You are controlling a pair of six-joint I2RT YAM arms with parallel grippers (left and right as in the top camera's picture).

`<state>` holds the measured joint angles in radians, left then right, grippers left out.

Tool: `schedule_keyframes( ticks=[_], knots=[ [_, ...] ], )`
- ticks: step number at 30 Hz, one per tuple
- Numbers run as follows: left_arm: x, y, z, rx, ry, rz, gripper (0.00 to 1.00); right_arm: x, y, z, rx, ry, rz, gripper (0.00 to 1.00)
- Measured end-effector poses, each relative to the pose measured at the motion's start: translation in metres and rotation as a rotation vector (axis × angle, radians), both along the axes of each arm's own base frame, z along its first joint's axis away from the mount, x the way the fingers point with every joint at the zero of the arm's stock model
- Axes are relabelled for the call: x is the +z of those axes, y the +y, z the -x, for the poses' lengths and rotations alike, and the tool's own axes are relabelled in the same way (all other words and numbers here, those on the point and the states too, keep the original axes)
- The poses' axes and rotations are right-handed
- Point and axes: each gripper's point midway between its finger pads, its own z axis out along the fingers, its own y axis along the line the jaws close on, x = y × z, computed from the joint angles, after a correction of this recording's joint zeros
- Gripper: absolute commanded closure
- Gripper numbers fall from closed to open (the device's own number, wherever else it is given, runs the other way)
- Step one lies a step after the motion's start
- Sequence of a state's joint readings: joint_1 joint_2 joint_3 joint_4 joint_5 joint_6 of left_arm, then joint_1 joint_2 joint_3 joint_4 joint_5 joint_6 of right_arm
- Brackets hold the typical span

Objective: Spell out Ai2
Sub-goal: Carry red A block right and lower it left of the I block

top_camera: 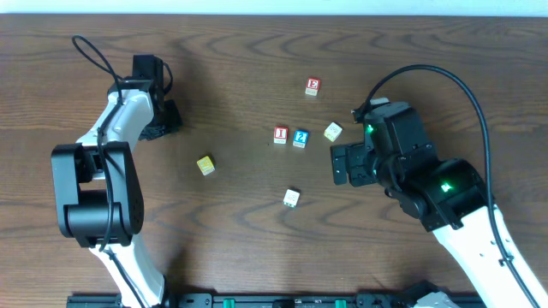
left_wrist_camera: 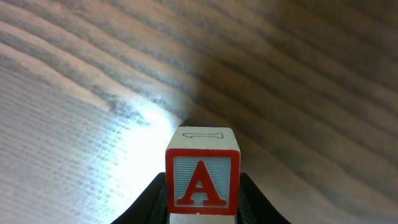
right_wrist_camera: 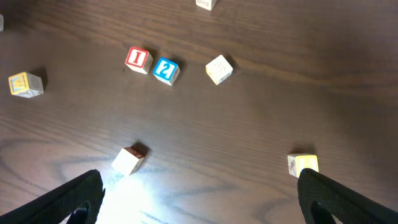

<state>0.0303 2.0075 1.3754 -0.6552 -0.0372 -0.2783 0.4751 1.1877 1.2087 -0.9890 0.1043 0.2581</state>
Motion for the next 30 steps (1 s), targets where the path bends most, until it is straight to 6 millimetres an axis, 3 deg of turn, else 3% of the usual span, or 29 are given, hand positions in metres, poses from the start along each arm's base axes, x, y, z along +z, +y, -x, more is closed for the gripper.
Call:
schedule_keyframes(
  ticks=[4,8,13,19,21,30],
  knots=[
    [0.006,-0.015,0.003,-0.08,0.029,-0.013,0.94,0.003,0.002,-0.003,0.0,-0.017,-0.009,0.01],
    [0.017,-0.045,-0.003,-0.18,0.007,-0.022,0.94,0.004,0.003,-0.006,0.0,-0.029,-0.015,0.01],
    [0.032,-0.095,0.0,-0.334,-0.026,-0.028,0.94,0.005,0.003,-0.006,0.0,-0.03,-0.015,0.01],
    [0.035,-0.161,0.007,-0.545,-0.064,-0.035,0.94,0.005,0.003,-0.006,0.0,-0.029,-0.015,0.01],
    [0.037,-0.176,0.006,-0.585,-0.085,-0.028,0.94,0.005,0.003,-0.006,0.0,-0.029,-0.015,0.01],
    [0.043,-0.199,-0.004,-0.62,-0.159,0.048,0.94,0.005,0.003,-0.006,0.015,-0.032,-0.005,0.01]
  ],
)
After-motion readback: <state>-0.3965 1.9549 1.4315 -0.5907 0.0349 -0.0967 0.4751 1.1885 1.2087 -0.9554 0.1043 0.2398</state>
